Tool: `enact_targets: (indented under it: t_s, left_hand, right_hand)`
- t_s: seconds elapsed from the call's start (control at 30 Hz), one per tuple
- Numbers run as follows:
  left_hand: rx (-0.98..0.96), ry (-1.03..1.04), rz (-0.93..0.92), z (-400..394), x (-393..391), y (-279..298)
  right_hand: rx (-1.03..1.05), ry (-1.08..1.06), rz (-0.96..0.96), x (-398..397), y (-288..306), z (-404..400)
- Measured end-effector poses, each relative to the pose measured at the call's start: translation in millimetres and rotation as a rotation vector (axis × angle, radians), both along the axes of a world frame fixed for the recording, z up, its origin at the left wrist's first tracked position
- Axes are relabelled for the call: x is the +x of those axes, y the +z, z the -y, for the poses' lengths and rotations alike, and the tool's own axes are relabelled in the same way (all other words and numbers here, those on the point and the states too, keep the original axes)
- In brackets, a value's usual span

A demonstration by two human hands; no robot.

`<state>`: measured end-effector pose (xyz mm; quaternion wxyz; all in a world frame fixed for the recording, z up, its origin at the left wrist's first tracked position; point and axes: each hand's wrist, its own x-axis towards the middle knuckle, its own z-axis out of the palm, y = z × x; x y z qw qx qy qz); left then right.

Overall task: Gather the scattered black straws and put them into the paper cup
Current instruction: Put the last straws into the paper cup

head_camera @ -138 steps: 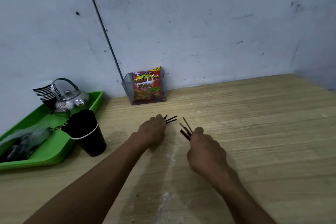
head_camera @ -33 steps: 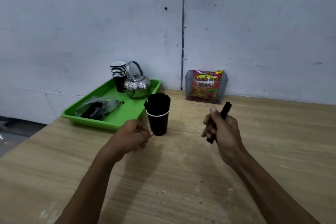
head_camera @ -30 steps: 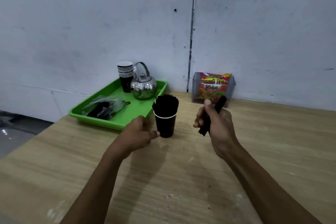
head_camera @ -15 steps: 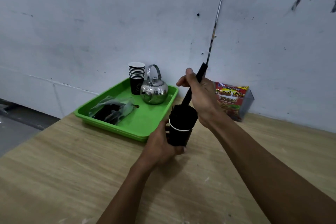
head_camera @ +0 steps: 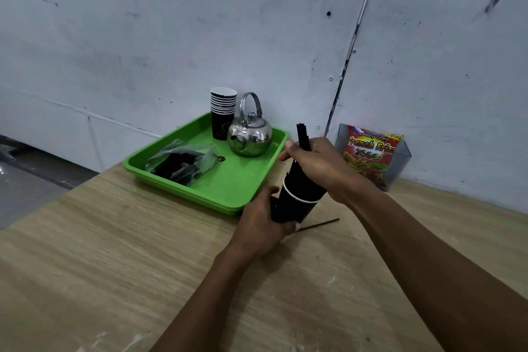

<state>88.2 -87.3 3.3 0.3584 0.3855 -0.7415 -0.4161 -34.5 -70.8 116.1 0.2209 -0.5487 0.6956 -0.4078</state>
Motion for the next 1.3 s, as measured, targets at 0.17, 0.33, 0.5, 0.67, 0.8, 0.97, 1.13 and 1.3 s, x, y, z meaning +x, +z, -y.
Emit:
enact_targets:
  t_s: [0.17, 0.33, 0.5, 0.67, 0.8, 0.97, 1.13, 1.3]
  left_hand:
    - [-0.032, -0.003, -0.028, -3, -5, -2]
    - [-0.034, 0.047, -0.050, -6, -4, -2]
    - [-0.028, 0.046, -0.053, -6, -4, -2]
    - [-0.032, 0.040, -0.060, -6, -4, -1]
    - [-0.044, 0.039, -0.063, -6, -4, -2]
    - [-0.041, 0.035, -0.072, -5, -4, -3]
    - [-0.048, 0.025, -0.065, -5, -4, -5]
    - [-0.046, 0.031, -0.061, -4, -4, -5]
  right_hand:
    - [-0.048, -0.008, 0.110, 3, 7, 0]
    - [-0.089, -0.033, 0.143, 2, 9, 0]
    - [-0.168, -0.064, 0.164, 0, 18, -4]
    - [-0.065, -0.133, 0.207, -2, 23, -3]
    - [-0.017, -0.136, 0.064, -1, 12, -6]
    - [-0.160, -0.052, -0.312, 4, 24, -8]
    - [0.245, 0.127, -0.835, 8, -1, 11]
    - [0.244, 0.115, -0.680, 4, -8, 17]
